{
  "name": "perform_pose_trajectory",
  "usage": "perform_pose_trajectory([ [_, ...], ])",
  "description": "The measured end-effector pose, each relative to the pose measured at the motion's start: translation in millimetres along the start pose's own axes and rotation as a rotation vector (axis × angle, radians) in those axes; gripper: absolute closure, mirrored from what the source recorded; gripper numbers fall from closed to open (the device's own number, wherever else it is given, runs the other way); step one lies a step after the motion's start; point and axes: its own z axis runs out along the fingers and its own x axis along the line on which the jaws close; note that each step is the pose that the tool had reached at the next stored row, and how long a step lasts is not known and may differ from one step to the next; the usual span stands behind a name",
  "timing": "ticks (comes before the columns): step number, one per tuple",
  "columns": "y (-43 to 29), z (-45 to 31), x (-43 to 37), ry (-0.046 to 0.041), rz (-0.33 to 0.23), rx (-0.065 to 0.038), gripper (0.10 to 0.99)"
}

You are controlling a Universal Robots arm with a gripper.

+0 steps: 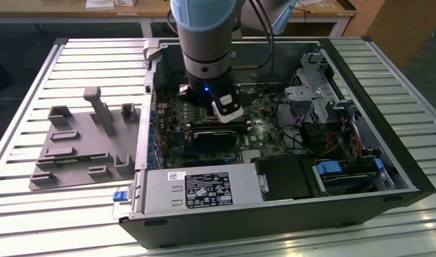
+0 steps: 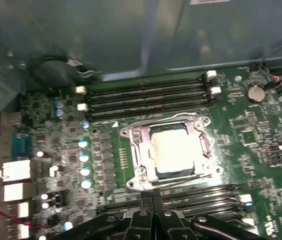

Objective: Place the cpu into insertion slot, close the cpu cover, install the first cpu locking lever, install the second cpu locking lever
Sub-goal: 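Install the second cpu locking lever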

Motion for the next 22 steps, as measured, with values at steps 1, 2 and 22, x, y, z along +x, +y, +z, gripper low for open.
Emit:
perform_pose_trajectory([
  [1, 0.4, 0.2, -2.7, -0.0003, 0.001, 0.001, 0.984],
  [2, 0.8, 0.4, -5.3, -0.0007, 0.001, 0.002, 0.984],
  [22, 24.6, 8.7, -39.2, -0.0098, -0.003, 0.066, 0.984],
])
